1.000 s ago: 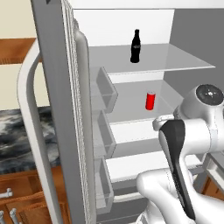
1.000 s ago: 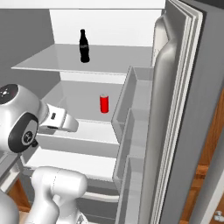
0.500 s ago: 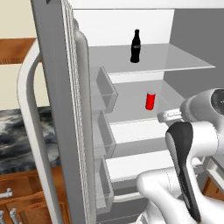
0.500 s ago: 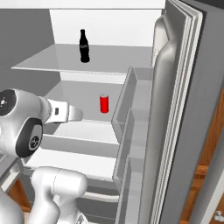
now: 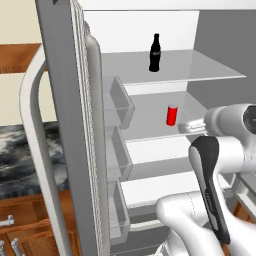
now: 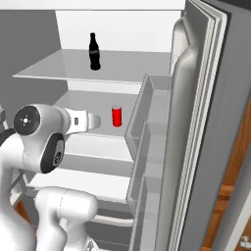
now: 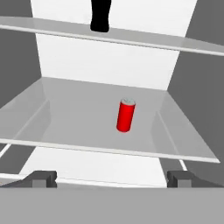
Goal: Open the fridge, grab two sodas, and place both sodas inside the bowl with ice on the dining counter.
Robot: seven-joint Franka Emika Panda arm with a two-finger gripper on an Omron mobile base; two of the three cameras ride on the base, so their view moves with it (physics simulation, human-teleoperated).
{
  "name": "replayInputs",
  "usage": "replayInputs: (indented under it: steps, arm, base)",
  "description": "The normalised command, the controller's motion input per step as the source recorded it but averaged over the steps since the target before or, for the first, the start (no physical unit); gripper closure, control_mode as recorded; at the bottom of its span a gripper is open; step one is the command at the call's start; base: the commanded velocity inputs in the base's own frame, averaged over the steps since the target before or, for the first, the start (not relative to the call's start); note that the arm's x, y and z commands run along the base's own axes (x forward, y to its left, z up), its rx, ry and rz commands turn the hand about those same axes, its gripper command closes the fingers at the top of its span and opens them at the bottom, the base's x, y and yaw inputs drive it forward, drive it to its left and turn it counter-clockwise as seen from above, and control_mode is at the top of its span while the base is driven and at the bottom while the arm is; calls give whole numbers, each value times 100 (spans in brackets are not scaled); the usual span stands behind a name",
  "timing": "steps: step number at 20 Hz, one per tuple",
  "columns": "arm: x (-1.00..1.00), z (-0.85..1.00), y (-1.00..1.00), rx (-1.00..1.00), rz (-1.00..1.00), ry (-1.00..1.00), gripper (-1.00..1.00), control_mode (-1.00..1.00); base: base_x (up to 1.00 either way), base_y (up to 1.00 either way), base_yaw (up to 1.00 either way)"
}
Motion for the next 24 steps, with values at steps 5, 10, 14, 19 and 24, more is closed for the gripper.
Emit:
replayInputs:
  steps: [5,10,14,19,24]
  arm:
    - [41,-30,-1,0,0,-11,-100,-100]
    - [32,-21,0,2,0,-1,-100,-100]
    - [28,-15,0,3,0,-5,-100,-100]
    - [23,-9,-11,1,0,-8,-100,-100]
    - [6,-8,-28,1,0,-12,-100,-100]
  base:
    - [0,0,0]
    - [0,0,0]
    - [0,0,0]
    - [0,0,0]
    - [0,0,0]
